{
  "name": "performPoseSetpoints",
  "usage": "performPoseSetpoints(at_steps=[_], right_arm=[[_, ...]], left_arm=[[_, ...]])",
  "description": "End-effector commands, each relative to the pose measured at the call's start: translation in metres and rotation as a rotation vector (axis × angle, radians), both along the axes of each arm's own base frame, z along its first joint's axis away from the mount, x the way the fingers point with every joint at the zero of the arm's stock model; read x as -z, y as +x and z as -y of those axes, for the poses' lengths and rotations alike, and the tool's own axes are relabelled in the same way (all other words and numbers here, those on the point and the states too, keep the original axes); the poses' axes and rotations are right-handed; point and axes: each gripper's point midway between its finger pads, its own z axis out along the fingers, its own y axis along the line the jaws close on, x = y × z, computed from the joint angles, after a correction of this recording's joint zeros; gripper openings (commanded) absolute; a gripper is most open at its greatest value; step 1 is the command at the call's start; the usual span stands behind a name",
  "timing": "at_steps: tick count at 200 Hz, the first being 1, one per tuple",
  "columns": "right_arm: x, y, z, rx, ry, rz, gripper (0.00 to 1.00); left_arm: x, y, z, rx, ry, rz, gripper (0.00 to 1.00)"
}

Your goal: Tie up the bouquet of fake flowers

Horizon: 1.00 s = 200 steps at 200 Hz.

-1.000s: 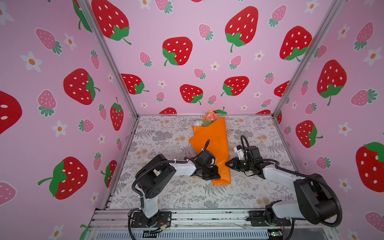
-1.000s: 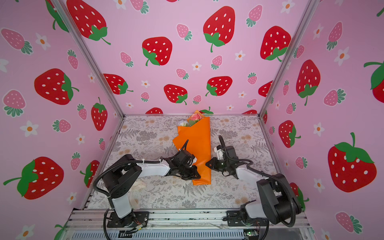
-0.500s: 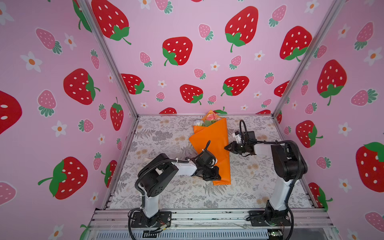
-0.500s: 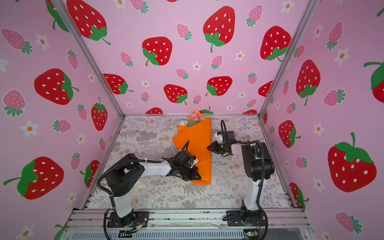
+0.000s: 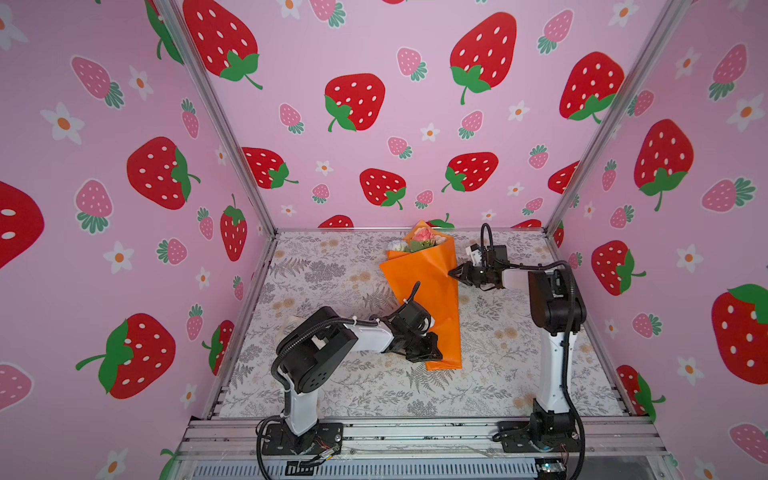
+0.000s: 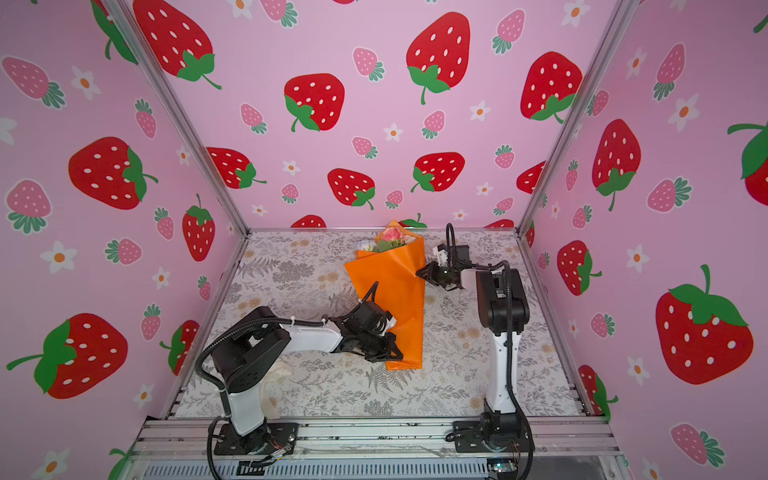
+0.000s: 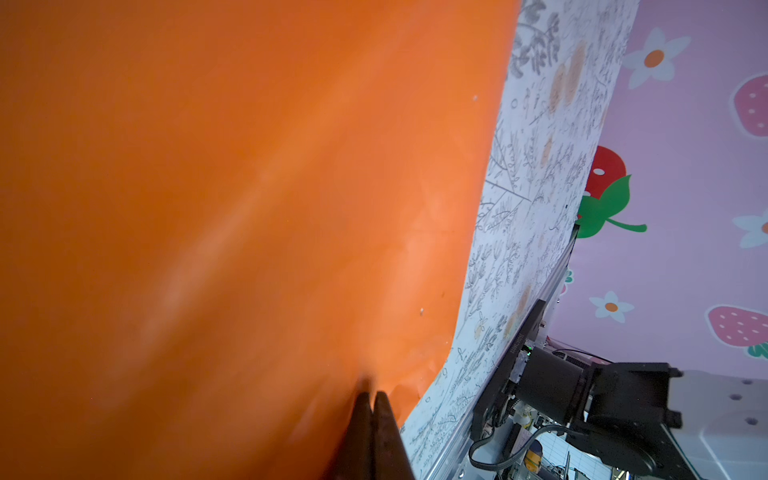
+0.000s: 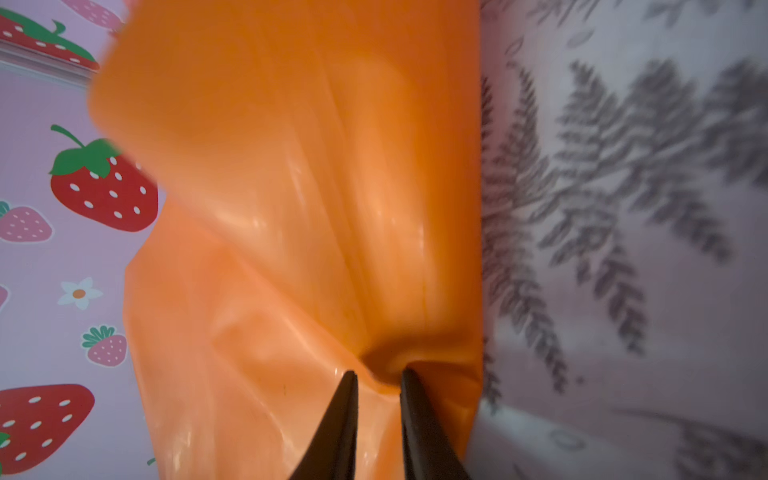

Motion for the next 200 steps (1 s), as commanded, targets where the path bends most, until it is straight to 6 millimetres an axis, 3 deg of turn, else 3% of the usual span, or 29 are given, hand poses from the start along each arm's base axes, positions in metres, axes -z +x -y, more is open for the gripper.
performPoseSetpoints(at_steps=[1, 33, 69, 90, 118, 130, 146, 177, 200], right_arm=[[0.014, 0.027, 0.011, 0.077, -0.022, -0.023, 0.24], [0.018, 0.071, 0.014, 0.139, -0.043, -0.002, 0.25], [0.022, 0.107, 0.024, 0.23, -0.033, -0.026, 0.27], [-0.007, 0.126, 0.02, 0.22, -0.004, 0.023, 0.28], [-0.07, 0.134, 0.014, 0.161, 0.002, 0.106, 0.34], [-0.099, 0.126, 0.016, 0.145, -0.029, 0.157, 0.36], [-0.117, 0.106, 0.023, 0.132, -0.069, 0.172, 0.39], [-0.125, 0.041, 0.028, 0.083, -0.083, 0.165, 0.43], [-0.112, -0.012, 0.034, 0.073, -0.083, 0.137, 0.47]], left_arm=[[0.042, -0.018, -0.032, -0.02, 0.16, -0.095, 0.07], [0.042, -0.02, -0.034, -0.023, 0.162, -0.098, 0.07], [0.038, -0.018, -0.035, -0.036, 0.153, -0.085, 0.07], [0.033, -0.015, -0.033, -0.041, 0.143, -0.073, 0.07], [0.016, -0.006, -0.025, -0.037, 0.107, -0.035, 0.08], [0.007, 0.0, -0.021, -0.041, 0.092, -0.012, 0.11], [-0.009, 0.006, -0.014, -0.043, 0.06, 0.018, 0.16], [-0.055, 0.021, -0.001, -0.042, -0.035, 0.108, 0.35], [-0.086, 0.04, -0.007, -0.07, -0.06, 0.18, 0.49]])
